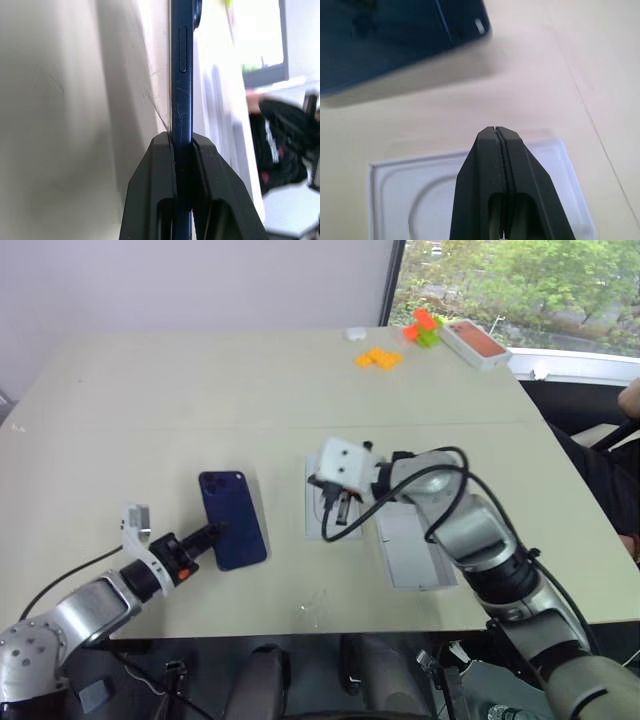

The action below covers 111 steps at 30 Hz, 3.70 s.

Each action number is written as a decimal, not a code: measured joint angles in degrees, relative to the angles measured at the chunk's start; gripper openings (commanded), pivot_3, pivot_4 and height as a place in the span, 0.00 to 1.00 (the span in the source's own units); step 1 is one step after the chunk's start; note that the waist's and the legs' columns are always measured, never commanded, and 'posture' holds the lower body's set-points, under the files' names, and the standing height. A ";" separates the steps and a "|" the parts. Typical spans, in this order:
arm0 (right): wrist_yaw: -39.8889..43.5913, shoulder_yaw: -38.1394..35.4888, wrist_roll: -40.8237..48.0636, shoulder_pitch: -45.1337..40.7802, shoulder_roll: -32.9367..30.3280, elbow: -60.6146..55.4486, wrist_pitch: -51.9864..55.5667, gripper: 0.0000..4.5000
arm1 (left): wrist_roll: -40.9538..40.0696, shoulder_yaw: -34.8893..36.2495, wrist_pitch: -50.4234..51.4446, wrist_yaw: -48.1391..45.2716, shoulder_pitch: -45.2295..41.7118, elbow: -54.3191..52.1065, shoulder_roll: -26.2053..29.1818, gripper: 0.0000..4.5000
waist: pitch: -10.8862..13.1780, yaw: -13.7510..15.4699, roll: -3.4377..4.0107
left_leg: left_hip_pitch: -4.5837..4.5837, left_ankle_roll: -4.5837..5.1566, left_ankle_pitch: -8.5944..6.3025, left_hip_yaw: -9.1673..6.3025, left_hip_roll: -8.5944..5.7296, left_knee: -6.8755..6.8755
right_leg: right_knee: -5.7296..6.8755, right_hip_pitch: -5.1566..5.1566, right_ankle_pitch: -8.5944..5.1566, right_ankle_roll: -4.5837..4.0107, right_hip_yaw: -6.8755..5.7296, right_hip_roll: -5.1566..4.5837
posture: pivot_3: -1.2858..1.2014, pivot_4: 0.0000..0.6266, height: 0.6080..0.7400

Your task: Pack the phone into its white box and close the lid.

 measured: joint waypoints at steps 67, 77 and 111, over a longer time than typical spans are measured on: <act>2.81 -6.89 9.62 17.14 -21.24 -9.56 -9.78 0.00 | -11.78 -25.26 0.82 29.25 -26.35 2.13 -7.50 0.00 | -0.01 0.35 -0.07 | -0.53 -0.16 0.10 -0.03 -0.19 0.25 | 0.11 -0.34 0.24 0.04 -0.01 -0.02 | 0.52 0.24 1.00; 1.25 -6.77 9.54 17.38 -21.24 -9.46 -9.83 0.00 | -11.78 -27.23 1.26 30.61 -26.96 3.64 -9.83 0.00 | -0.01 0.43 -0.07 | -0.53 -0.21 0.12 -0.03 -0.21 0.27 | 0.12 -0.31 0.25 0.02 -0.01 -0.03 | 0.52 0.24 1.00; 0.57 -6.36 8.99 17.73 -21.24 -9.41 -10.52 0.00 | -9.99 -29.38 1.77 30.03 -28.78 7.15 -10.93 0.10 | -0.01 0.50 -0.07 | -0.48 -0.27 0.17 -0.03 -0.23 0.30 | 0.17 -0.26 0.27 -0.01 -0.02 -0.02 | 0.52 0.24 1.00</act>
